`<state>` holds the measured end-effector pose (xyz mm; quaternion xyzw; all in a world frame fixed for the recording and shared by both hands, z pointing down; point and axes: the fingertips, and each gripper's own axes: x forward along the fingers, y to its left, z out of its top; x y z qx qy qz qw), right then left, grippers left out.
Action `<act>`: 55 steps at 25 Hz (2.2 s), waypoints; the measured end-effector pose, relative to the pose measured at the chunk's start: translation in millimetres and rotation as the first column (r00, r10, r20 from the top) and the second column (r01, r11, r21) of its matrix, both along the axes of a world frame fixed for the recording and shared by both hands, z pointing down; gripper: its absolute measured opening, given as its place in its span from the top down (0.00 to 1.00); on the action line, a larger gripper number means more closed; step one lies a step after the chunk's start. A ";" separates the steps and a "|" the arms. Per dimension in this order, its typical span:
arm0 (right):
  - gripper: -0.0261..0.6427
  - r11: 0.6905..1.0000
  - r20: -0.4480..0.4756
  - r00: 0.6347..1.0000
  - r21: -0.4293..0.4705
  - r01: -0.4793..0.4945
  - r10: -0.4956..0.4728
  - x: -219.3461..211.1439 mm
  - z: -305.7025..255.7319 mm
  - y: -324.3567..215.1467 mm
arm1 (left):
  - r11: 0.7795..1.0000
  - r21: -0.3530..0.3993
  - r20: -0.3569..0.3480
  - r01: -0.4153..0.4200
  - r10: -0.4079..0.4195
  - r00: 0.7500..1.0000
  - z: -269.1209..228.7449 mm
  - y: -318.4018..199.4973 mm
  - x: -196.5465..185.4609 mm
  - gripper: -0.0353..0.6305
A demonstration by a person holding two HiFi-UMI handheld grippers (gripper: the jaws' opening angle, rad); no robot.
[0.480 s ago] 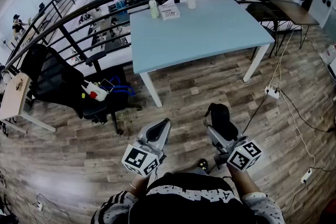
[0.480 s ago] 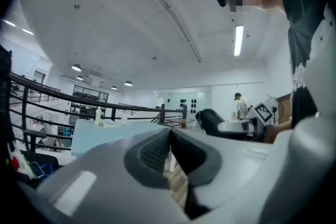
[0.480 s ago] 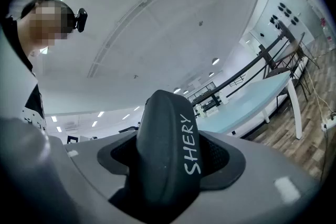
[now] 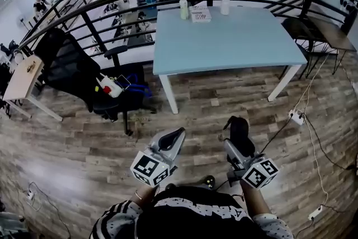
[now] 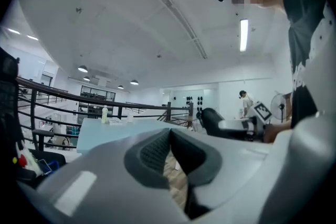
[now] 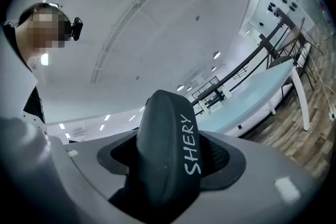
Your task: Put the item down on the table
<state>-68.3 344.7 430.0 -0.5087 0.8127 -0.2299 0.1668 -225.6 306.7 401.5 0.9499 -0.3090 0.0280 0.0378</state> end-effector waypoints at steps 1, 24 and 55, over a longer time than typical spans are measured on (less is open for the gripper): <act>0.45 1.000 0.004 1.000 -0.001 0.007 -0.007 1.8 1.1 -2.3 | 1.000 0.000 0.005 0.009 -0.009 1.000 0.4 -0.2 0.8 0.95; 0.45 0.998 0.047 0.997 0.000 0.061 -0.061 62.8 9.7 -19.1 | 0.998 0.032 0.047 0.048 -0.049 0.998 -2.5 -10.6 66.6 0.95; 0.45 0.983 0.047 0.985 -0.096 -0.159 0.164 139.7 32.2 -152.4 | 0.982 -0.048 -0.006 -0.184 0.184 0.983 31.7 -195.1 164.2 0.95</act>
